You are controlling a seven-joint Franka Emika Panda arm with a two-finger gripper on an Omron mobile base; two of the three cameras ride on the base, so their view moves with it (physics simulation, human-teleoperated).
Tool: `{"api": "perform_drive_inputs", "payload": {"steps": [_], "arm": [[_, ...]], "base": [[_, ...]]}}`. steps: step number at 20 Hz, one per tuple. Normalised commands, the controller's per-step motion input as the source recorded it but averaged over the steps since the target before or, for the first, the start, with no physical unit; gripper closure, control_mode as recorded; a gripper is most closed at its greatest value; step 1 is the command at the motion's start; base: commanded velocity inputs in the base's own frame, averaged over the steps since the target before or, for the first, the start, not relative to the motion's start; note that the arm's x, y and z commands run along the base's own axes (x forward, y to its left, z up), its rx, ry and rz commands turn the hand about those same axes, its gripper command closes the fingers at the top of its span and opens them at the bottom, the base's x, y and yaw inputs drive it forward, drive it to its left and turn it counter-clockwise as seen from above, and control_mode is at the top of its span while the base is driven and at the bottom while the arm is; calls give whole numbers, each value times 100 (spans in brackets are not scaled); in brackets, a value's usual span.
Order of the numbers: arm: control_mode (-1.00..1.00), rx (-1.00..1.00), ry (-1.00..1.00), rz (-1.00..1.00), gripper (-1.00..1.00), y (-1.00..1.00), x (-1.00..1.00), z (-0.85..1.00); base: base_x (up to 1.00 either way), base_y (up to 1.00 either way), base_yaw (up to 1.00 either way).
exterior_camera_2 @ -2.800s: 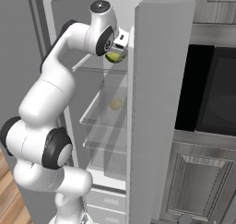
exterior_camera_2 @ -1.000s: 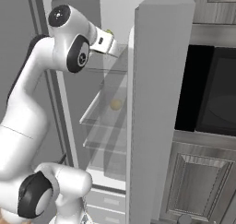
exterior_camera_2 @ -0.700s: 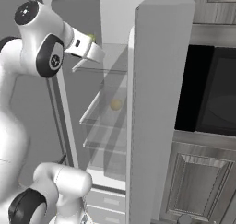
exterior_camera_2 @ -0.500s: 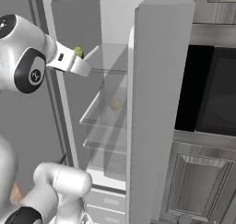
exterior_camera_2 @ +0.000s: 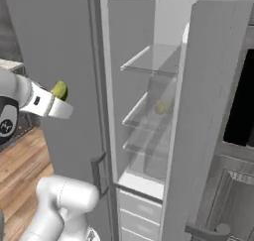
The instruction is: Take the lemon wedge from the fridge and place it on the plate with fish on the dining counter.
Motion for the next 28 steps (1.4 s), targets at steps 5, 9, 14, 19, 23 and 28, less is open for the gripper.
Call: {"api": "perform_drive_inputs", "payload": {"steps": [5, 9, 14, 19, 23, 28], "arm": [[100, 0, 0, 0, 100, 0, 0, 0], [100, 0, 0, 0, 100, 0, 0, 0], [100, 0, 0, 0, 100, 0, 0, 0], [100, 0, 0, 0, 100, 0, 0, 0], [100, 0, 0, 0, 100, 0, 0, 0], [100, 0, 0, 0, 100, 0, 0, 0]], "base": [[0, 17, 96], [0, 19, 96], [0, 18, 96], [0, 18, 97], [0, 17, 98], [0, 16, 97]]}}
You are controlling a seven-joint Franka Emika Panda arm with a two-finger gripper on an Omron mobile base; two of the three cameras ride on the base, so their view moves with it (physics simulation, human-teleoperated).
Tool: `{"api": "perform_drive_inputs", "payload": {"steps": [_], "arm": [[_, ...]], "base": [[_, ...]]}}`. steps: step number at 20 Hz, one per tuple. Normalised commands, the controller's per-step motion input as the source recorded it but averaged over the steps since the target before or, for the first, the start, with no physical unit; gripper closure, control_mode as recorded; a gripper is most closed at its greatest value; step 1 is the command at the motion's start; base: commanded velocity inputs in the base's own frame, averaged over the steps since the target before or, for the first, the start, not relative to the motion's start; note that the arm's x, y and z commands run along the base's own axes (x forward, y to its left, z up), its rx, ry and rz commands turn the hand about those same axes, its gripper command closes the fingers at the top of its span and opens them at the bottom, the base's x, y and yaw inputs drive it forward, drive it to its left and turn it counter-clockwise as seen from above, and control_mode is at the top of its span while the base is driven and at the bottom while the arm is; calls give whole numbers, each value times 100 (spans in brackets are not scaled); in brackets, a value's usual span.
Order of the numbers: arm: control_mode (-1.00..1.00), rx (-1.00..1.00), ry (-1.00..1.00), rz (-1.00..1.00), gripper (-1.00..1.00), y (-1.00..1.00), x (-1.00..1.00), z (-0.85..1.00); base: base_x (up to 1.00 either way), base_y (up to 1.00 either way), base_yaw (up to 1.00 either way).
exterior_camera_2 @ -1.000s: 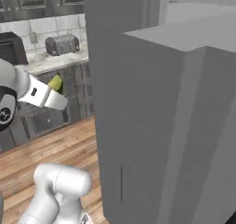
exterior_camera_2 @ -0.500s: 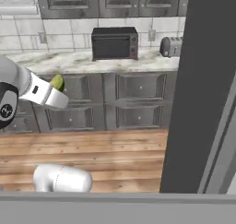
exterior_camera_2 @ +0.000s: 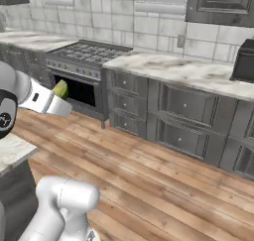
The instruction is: Take the lemon wedge from the fridge and place it on the plate with fish on the dining counter.
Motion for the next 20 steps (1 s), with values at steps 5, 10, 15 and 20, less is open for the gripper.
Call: {"api": "perform_drive_inputs", "payload": {"steps": [5, 10, 15, 20], "arm": [[100, 0, 0, 0, 100, 0, 0, 0], [100, 0, 0, 0, 100, 0, 0, 0], [100, 0, 0, 0, 100, 0, 0, 0], [100, 0, 0, 0, 100, 0, 0, 0]], "base": [[20, 1, 87], [93, -74, 44], [100, -99, 33], [100, -88, 35]]}}
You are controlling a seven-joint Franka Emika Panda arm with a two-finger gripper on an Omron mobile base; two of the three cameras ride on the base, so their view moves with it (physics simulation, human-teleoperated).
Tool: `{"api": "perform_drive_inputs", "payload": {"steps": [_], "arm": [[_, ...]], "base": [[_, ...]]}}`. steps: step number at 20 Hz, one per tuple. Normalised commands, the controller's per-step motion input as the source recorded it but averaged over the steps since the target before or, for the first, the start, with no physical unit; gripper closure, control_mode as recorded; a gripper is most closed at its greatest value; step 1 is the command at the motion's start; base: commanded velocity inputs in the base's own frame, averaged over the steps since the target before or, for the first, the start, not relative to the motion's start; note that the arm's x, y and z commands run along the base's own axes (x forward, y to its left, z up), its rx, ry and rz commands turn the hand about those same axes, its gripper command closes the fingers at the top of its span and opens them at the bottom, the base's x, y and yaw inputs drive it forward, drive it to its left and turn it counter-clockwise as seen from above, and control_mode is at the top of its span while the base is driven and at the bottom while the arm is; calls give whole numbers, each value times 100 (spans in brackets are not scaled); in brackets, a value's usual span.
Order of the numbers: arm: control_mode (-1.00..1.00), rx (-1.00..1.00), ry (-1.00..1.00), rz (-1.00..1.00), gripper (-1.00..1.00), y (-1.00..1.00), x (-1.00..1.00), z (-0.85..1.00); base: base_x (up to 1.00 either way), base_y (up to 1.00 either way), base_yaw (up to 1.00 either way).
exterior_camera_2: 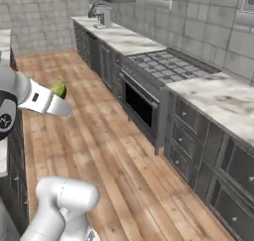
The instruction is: Take the lemon wedge from the fridge and place it on the plate with fish on the dining counter.
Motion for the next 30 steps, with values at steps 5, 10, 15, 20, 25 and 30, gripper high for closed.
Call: {"api": "perform_drive_inputs", "payload": {"steps": [5, 10, 15, 20, 25, 30], "arm": [[100, 0, 0, 0, 100, 0, 0, 0], [100, 0, 0, 0, 100, 0, 0, 0], [100, 0, 0, 0, 100, 0, 0, 0], [100, 0, 0, 0, 100, 0, 0, 0], [100, 0, 0, 0, 100, 0, 0, 0], [100, 0, 0, 0, 100, 0, 0, 0]], "base": [[43, -2, 76], [37, 0, 79], [33, -1, 72], [25, 0, 49], [22, -56, -12], [18, 17, -5]]}}
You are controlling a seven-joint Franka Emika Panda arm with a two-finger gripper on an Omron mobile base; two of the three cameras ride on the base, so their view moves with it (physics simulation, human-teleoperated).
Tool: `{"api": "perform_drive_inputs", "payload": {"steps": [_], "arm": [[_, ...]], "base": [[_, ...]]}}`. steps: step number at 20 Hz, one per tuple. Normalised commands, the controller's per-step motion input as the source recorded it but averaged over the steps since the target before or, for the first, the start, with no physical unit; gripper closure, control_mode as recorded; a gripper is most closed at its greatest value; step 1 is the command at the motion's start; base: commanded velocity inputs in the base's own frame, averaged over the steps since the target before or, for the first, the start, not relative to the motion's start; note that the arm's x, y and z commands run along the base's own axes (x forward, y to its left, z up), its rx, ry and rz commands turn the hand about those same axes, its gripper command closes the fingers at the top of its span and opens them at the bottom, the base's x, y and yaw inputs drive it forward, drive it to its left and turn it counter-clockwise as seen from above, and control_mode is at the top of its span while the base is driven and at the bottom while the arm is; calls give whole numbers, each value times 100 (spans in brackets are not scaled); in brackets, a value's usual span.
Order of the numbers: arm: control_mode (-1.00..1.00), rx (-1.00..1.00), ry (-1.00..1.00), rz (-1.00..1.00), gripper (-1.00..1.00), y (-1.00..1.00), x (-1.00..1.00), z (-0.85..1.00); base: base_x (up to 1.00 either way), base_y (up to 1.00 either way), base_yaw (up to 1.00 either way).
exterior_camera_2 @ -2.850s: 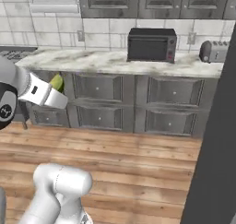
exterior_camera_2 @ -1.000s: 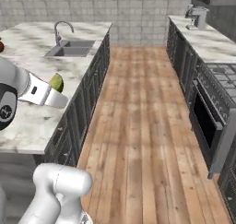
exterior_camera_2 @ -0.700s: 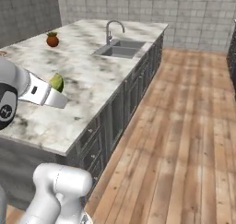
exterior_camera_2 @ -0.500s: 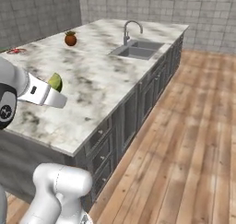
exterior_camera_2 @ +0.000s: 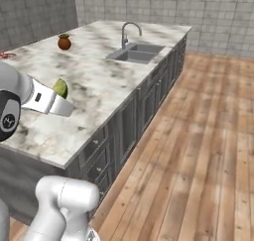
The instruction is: Take the lemon wedge from the fridge and place it on the plate with fish on the dining counter.
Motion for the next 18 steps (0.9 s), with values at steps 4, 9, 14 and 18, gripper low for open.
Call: {"api": "perform_drive_inputs", "payload": {"steps": [4, 9, 14, 18], "arm": [[100, 0, 0, 0, 100, 0, 0, 0], [100, 0, 0, 0, 100, 0, 0, 0], [100, 0, 0, 0, 100, 0, 0, 0], [100, 0, 0, 0, 100, 0, 0, 0]], "base": [[44, 100, -7], [67, 100, -7], [42, 100, -2], [27, 100, 0]]}}
